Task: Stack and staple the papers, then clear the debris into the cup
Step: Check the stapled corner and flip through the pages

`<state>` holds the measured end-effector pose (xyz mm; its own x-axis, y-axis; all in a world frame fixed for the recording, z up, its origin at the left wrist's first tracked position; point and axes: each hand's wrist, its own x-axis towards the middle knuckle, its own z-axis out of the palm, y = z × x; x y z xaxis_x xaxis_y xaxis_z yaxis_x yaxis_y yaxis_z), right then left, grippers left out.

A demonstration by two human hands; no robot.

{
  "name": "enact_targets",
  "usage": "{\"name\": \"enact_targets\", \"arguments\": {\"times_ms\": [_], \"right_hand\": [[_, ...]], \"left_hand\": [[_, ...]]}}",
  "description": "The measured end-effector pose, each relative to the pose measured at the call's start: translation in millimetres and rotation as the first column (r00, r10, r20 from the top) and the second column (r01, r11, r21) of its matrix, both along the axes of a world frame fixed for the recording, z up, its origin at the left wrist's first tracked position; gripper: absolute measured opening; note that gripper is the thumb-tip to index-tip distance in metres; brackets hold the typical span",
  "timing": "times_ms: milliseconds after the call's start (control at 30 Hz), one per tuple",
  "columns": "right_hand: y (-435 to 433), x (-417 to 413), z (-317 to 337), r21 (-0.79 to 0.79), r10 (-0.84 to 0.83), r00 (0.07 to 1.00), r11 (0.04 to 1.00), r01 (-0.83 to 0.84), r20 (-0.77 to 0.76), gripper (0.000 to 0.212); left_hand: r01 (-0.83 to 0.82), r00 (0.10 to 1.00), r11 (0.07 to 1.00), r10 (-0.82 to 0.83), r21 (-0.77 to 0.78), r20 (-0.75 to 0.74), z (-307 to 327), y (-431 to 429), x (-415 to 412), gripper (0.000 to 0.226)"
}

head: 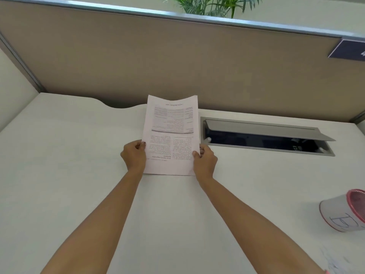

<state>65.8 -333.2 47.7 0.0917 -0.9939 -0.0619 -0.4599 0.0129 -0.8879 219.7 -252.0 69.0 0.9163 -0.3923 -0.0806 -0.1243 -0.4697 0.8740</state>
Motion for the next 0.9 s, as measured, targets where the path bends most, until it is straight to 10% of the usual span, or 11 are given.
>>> {"name": "enact_targets", "arguments": {"times_ms": [433, 633, 900], "right_hand": [[8, 6, -21, -0.238, 0.075, 0.984, 0.965, -0.112, -0.161, 0.048], [28, -8, -47, -0.372, 0.176, 0.822, 0.826, -0.422, -0.541, 0.052], [24, -3, -48, -0.319, 0.152, 0.748, 0.836, -0.446, -0.646, 0.063]], "left_hand": [[0.154, 0.986, 0.986, -0.15, -0.061, 0.07, -22, 6, 8, 0.051], [0.37, 0.733, 0.836, -0.531, 0.406, 0.425, -62, 34, -3, 0.068], [0.319, 0.627, 0.725, -0.645, 0.611, 0.437, -68, 24, 3, 0.072]]}}
